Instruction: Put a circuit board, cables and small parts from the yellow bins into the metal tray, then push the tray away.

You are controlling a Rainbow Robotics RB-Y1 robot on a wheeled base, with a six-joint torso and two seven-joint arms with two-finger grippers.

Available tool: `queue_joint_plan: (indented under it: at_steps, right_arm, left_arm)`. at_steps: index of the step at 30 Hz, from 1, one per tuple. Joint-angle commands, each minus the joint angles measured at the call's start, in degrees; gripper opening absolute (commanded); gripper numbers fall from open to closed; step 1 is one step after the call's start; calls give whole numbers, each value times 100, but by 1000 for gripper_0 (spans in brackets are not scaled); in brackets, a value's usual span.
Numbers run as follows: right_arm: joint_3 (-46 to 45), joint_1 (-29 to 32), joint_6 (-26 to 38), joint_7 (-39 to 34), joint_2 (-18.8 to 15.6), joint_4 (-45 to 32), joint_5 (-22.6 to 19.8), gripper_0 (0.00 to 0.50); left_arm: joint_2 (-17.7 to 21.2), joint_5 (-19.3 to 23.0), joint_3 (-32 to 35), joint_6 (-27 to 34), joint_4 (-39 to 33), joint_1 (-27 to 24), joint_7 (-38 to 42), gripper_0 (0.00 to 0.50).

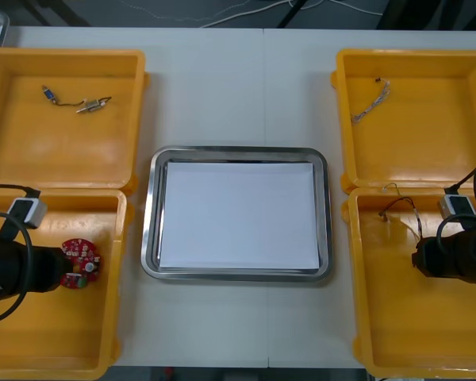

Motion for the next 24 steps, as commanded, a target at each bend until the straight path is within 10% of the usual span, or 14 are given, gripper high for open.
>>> queue_joint_plan:
  at_steps: [1,24]
  right_arm:
    - [116,128,-45,172,110,27,128,500]
    - [168,181,-54,190,461,53,436,500]
  left_arm:
    - [-258,-396,-303,-80,-350,287,-300,500]
    - [-363,-1345,-1129,-581,-421,692,-133,500]
